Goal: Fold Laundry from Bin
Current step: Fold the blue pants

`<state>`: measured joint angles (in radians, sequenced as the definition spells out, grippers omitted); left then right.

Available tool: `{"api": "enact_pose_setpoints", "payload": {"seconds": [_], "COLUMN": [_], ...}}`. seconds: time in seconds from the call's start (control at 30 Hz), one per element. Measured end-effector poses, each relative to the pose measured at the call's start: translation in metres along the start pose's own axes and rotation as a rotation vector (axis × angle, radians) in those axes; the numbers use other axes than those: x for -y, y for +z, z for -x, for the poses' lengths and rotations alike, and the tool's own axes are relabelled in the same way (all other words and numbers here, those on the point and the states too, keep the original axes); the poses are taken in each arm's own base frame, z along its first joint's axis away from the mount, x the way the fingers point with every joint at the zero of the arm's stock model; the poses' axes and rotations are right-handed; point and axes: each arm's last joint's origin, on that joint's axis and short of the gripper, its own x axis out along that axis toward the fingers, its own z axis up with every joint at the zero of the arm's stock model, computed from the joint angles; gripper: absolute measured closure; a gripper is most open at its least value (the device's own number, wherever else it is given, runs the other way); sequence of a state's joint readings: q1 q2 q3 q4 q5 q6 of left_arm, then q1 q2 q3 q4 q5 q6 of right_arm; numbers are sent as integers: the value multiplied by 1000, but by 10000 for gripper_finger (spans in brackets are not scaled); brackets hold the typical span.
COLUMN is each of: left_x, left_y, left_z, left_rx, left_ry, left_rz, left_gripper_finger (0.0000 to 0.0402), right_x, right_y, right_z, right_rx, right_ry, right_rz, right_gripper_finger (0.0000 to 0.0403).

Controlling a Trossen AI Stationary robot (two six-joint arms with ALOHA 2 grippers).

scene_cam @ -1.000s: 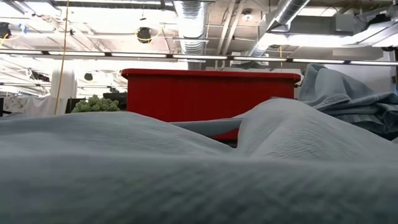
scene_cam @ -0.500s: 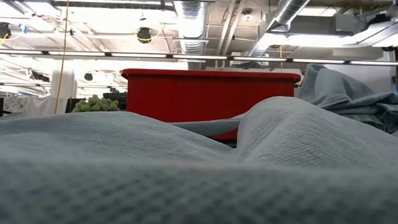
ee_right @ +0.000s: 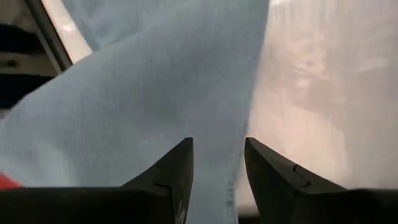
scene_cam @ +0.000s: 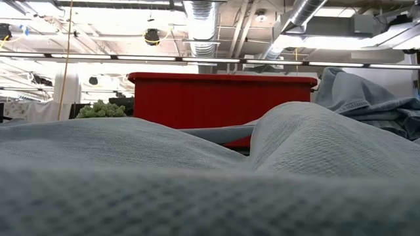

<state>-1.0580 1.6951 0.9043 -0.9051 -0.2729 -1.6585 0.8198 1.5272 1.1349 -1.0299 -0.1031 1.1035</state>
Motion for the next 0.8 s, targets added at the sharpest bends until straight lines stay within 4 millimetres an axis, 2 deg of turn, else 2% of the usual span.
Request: {"api": "enact_pose_setpoints", "payload": {"seconds": [0.13,0.23,0.33,0.47,0.8], "left_x": [0,0,0,0,1], "left_y": [0,0,0,0,3], "left_z": [0,0,0,0,0], "left_rx": [-2,-2,-6,-8,-51], "left_ry": [-2,-2,-2,-2,4], "left_rz": [2,8,25,58,83], "left_gripper_finger": [132,132,132,132,132], "right_x": [22,32,37,44,42], "right_y": [-19,-30,-41,-52,-48], "right_z": [-13,-17,-30,-46,-75], "right_rx": [41,53,38,-37,-60], "right_ry": [125,254,310,258,146], "right_rz": [-74,-118,-147,-140,-70], "right_gripper_finger": [233,233,233,232,232]}}
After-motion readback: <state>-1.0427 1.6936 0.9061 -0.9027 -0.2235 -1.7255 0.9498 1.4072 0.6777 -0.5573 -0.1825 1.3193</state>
